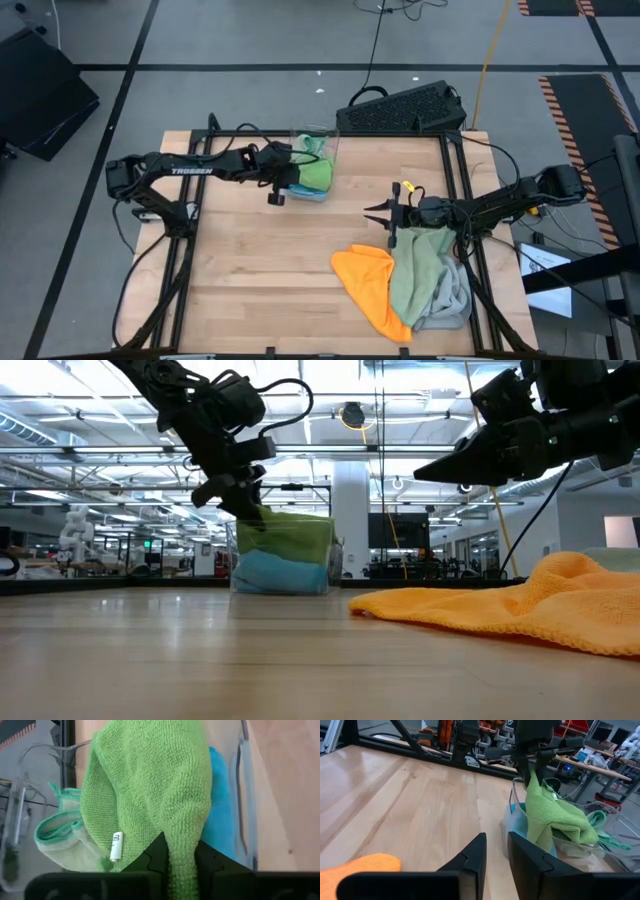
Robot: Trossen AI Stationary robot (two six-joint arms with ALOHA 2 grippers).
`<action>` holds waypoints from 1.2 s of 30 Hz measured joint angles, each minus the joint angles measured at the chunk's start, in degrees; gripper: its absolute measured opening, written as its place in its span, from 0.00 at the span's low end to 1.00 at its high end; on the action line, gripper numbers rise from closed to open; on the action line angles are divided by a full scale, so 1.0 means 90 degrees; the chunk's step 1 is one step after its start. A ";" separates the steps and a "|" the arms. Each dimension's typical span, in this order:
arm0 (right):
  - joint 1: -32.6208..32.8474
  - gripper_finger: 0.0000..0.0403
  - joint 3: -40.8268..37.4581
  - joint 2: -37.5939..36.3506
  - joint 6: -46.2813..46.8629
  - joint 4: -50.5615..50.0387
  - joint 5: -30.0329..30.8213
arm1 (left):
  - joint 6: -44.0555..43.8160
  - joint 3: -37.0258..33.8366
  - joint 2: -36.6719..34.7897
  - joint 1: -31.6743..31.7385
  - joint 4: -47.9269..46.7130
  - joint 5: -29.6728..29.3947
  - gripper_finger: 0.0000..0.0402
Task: Fold microfiber towels
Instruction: Put the folded green towel into the transparent bin
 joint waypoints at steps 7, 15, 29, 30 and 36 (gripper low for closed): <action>0.0000 0.18 0.0000 0.0000 -0.0035 0.0015 0.0000 | -0.0222 0.0000 0.0000 0.0134 -0.0034 0.0594 0.27; 0.0000 0.18 0.0000 0.0000 -0.0087 0.0061 0.0000 | -0.1063 0.0000 0.0000 0.0549 -0.0027 0.1922 0.46; 0.0001 0.18 -0.0002 0.0000 -0.0092 0.0058 -0.0001 | -0.2809 0.0892 -0.0084 0.0537 0.0119 0.1457 0.36; 0.0000 0.18 -0.0002 0.0000 -0.0091 0.0059 0.0000 | -0.2827 0.1017 -0.0001 0.0463 0.0118 0.1412 0.31; -0.0027 0.18 -0.0002 0.0000 -0.0038 0.0039 0.0002 | -0.2833 0.1406 0.0818 0.0271 -0.0196 0.1367 0.03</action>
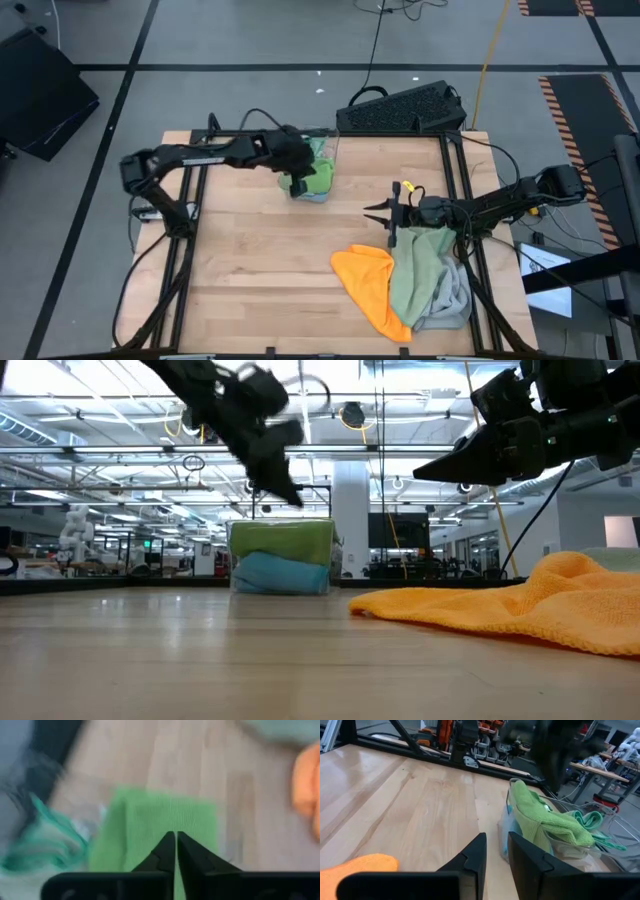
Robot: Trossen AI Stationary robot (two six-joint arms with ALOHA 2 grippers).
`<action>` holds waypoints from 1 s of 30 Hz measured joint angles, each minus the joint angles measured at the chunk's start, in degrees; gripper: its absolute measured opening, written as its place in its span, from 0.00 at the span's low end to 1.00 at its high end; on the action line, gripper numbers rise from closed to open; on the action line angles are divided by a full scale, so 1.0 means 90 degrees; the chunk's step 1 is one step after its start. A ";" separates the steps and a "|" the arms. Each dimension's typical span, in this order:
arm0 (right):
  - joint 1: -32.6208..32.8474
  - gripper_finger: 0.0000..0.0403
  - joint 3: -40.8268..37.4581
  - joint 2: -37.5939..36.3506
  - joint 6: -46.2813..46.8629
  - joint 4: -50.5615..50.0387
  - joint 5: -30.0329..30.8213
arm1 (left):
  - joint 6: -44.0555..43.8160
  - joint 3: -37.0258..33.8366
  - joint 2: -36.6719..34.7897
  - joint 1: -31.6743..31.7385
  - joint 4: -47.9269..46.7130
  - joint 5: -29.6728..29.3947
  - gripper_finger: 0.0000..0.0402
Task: Fold microfiber towels
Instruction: Put the folded green towel into the transparent bin
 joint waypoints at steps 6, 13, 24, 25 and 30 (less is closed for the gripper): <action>-0.0041 0.18 -0.0002 0.0000 0.0046 -0.0049 -0.0002 | -0.0118 0.0078 0.0945 0.0037 -0.0066 -0.0110 0.06; -0.0041 0.18 -0.0002 0.0000 0.0046 -0.0084 -0.0002 | -0.0335 0.0100 0.1623 0.0193 -0.0079 0.0274 0.06; -0.0040 0.18 -0.0001 0.0000 0.0015 -0.0094 -0.0002 | -0.0285 0.0076 0.0566 0.0087 -0.0251 -0.0198 0.06; -0.0040 0.18 -0.0002 0.0000 0.0015 -0.0094 -0.0002 | -0.0312 0.0076 0.0393 0.0064 -0.0367 -0.0359 0.06; -0.0041 0.18 -0.0001 0.0000 0.0019 -0.0089 -0.0002 | -0.0272 0.0081 -0.0422 -0.0006 -0.1222 -0.0900 0.06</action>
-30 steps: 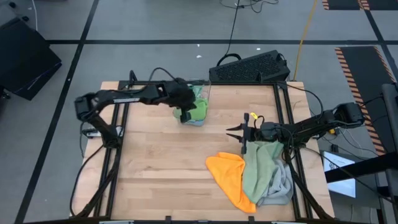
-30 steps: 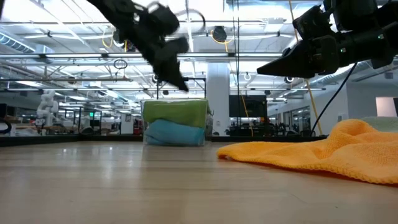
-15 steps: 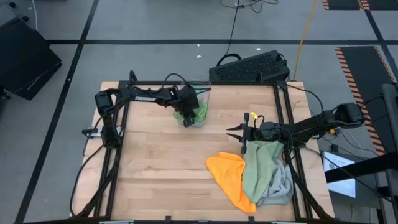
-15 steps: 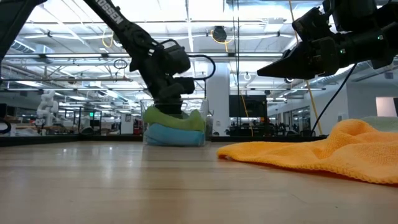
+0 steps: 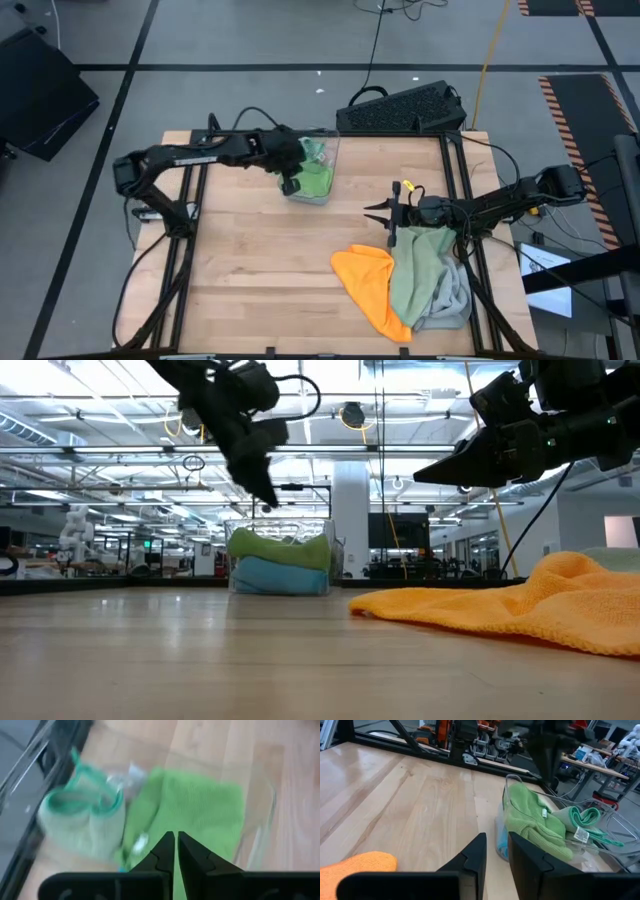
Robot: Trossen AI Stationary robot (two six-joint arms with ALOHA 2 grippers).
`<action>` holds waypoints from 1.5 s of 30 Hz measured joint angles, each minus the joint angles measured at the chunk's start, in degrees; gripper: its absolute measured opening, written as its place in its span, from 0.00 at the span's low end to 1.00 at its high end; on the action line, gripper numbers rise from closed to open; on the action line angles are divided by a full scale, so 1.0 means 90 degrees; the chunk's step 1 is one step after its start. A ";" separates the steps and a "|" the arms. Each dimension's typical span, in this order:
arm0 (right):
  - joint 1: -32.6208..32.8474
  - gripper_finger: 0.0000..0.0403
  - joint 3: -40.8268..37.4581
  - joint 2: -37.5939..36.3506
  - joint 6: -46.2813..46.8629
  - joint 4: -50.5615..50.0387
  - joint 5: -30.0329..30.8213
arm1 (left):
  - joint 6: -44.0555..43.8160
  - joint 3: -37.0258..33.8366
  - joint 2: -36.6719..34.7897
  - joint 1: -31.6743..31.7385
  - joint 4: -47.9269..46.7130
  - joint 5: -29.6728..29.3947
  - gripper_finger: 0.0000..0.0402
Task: Fold microfiber towels
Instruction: Put the folded green towel into the transparent bin, then fold the yellow towel
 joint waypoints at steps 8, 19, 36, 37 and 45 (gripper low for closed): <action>0.0000 0.18 -0.0002 0.0000 -0.0012 0.0007 0.0000 | 0.0158 0.0005 0.0211 0.0221 -0.0787 0.0309 0.01; 0.0000 0.18 0.0000 0.0002 0.0027 -0.0037 0.0000 | 0.0262 -0.0002 0.1225 0.0437 -0.1048 0.0601 0.01; 0.0150 0.18 0.0001 0.0000 0.0769 -0.0099 -0.0004 | -0.0211 -0.0005 -0.0125 -0.0109 -0.0733 -0.0517 0.01; 0.0215 0.18 0.0003 0.0001 0.0973 -0.0184 -0.0007 | -0.0282 -0.0006 -0.0306 -0.0261 -0.0730 -0.0613 0.01; 0.1125 0.21 0.0213 0.0002 0.2814 -0.1822 -0.0001 | -0.1401 -0.0009 -0.0953 -0.2298 -0.0513 -0.1997 0.04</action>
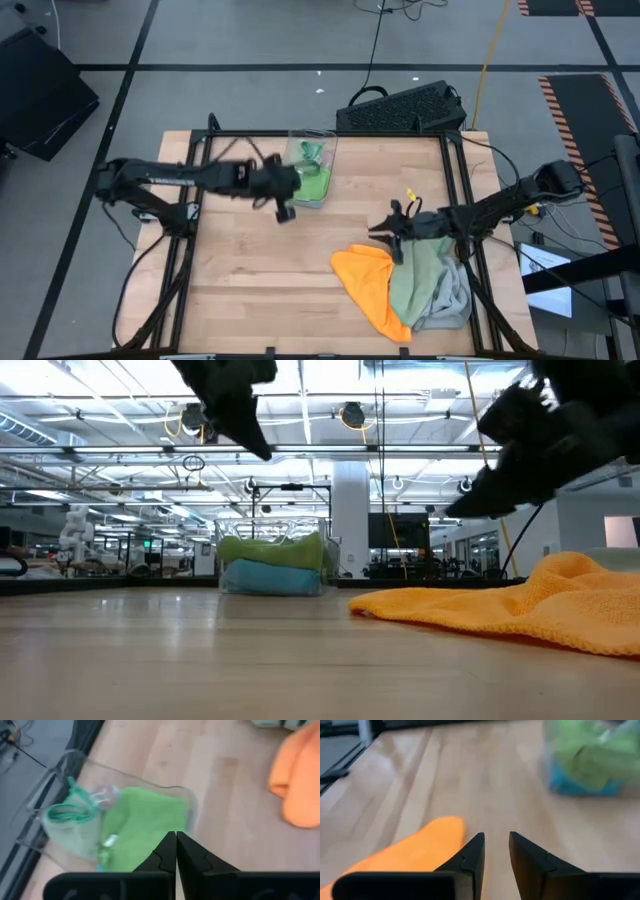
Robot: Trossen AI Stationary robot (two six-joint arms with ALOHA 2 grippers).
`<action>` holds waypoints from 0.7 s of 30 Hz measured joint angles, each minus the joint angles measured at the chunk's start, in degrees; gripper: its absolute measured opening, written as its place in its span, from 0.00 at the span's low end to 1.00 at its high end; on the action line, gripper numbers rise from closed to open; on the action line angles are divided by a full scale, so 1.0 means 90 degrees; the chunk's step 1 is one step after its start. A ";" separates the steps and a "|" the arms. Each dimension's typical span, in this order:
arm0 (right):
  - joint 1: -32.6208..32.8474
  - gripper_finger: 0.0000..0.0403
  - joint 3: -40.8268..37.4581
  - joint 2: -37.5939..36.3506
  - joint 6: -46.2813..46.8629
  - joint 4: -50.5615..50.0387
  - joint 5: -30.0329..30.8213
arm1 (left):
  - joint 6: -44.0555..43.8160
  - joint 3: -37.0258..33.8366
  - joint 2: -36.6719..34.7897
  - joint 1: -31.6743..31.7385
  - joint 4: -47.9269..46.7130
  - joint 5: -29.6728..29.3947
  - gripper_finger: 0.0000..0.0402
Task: Fold microfiber towels
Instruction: Fold the yellow towel
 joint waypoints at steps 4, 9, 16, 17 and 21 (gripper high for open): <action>0.0682 0.27 0.0126 0.0000 0.0447 -0.0408 -0.0011 | -0.0566 -0.0003 0.0294 -0.1093 0.0546 -0.0792 0.02; 0.1502 0.36 0.0254 0.0258 0.1064 -0.0441 -0.0001 | -0.0709 -0.0008 0.0966 -0.2130 0.1723 -0.1398 0.01; 0.2591 0.40 0.1053 0.1646 0.1407 -0.0414 0.0542 | -0.0757 -0.0009 0.2053 -0.2752 0.3199 -0.1489 0.07; 0.2681 0.40 0.1246 0.1944 0.1415 -0.0427 0.0637 | -0.0767 0.0000 0.2172 -0.2798 0.3332 -0.1491 0.08; 0.2909 0.40 0.1993 0.3188 0.1453 -0.0432 0.0690 | -0.0966 -0.0008 0.2445 -0.2965 0.3567 -0.1465 0.12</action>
